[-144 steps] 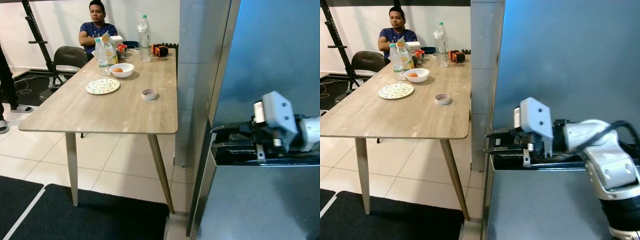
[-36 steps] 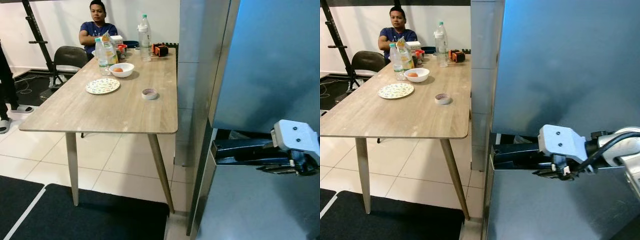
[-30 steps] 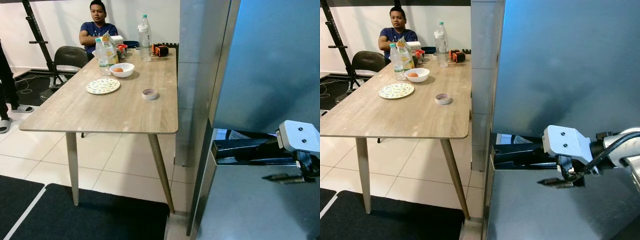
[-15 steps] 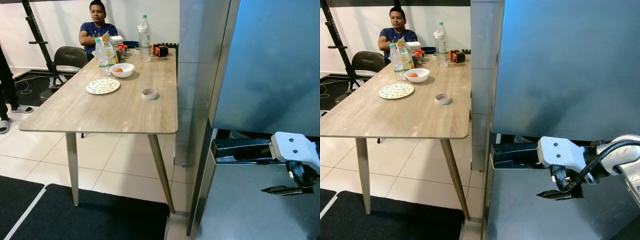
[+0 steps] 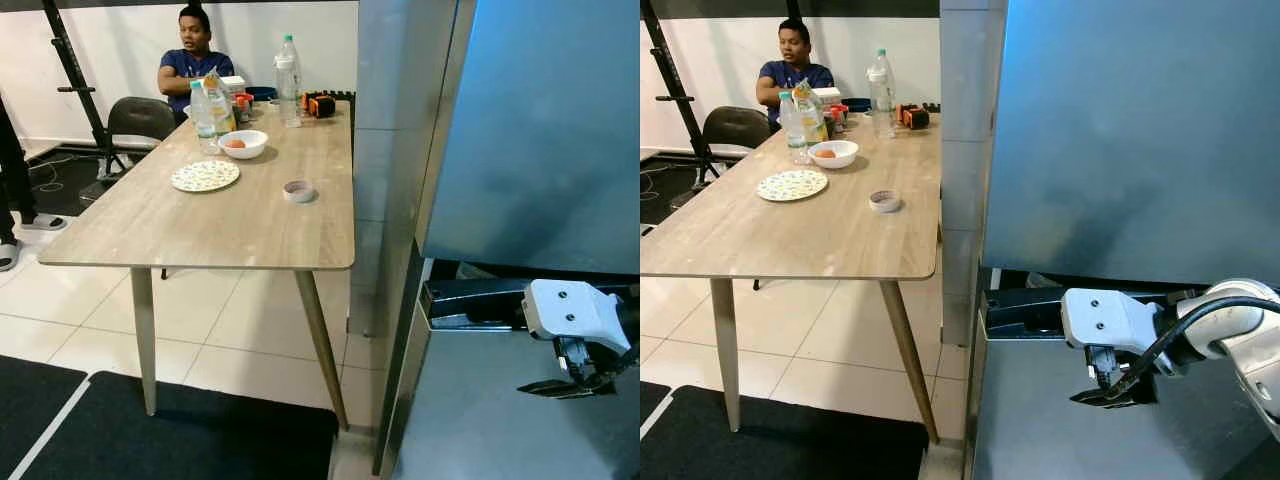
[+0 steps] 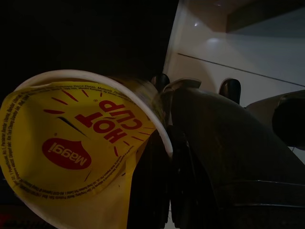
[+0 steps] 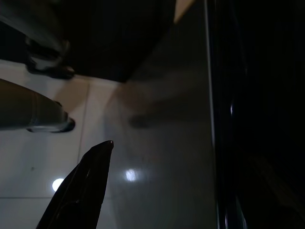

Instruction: Restocking fridge

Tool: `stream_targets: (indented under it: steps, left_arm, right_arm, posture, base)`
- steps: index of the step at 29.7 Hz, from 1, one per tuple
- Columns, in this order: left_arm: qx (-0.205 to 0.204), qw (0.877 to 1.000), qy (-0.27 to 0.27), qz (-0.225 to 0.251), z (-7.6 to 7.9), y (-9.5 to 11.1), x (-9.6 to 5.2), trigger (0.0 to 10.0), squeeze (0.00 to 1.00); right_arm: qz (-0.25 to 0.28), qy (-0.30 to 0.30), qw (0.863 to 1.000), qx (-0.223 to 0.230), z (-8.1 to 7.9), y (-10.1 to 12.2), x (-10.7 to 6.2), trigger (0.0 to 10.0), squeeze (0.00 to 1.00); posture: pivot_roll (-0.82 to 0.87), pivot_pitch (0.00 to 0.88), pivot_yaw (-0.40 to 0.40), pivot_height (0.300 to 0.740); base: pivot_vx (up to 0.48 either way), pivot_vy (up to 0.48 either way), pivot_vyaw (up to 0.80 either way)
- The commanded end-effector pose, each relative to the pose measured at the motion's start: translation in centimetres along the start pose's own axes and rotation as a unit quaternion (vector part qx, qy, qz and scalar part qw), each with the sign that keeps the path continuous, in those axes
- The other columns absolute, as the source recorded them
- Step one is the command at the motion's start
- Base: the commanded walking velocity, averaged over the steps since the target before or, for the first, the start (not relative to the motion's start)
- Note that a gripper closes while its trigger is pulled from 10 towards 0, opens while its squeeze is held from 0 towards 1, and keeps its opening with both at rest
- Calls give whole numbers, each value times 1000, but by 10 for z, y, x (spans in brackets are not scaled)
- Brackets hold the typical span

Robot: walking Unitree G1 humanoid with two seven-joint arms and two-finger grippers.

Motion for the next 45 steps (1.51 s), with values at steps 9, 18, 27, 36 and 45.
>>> stream_targets:
  steps: [9, 18, 27, 36, 45]
  left_arm:
    - [-3, 1000, -10, -25, 12, -9, 1, 10000, 0]
    - [-3, 1000, -6, -26, 2, -12, -1, 10000, 0]
    - [-2, 1000, -12, -23, 16, -7, 3, 10000, 0]
    - [-2, 1000, -2, -25, -2, -10, -2, 10000, 0]
    - [-4, 1000, -4, -26, 4, -11, 0, 10000, 0]
  right_arm:
    - [49, 96, 994, -36, -21, 20, -9, 10000, 0]
    - [242, 130, 957, -96, -30, 71, -46, 10000, 0]
    - [259, 53, 961, -86, -7, 79, -21, 0, 0]
    - [243, 18, 967, -70, 4, 81, -6, 0, 0]
    - [179, -48, 980, -75, 22, 75, 4, 0, 0]
  posture:
    - [-123, 0, -10, 740]
    - [-122, 0, -7, 740]
    - [-117, 0, -7, 740]
    - [-112, 0, -7, 740]
    - [-112, 0, -9, 740]
  base:
    - [0, 0, 0]
    - [0, 0, 0]
    - [0, 0, 0]
    - [0, 0, 0]
    - [0, 0, 0]
Point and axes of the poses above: a point about 5 cm out from each wrist's last joint towards the gripper, its own x axis pointing out of the wrist towards the gripper, its own y axis along the axis of the wrist's last joint, z = x × y, the point moved 1 cm from there along x, pointing out of the wrist towards the gripper, and after that the axes turned 13 degrees about x, right-handed, at the moved point
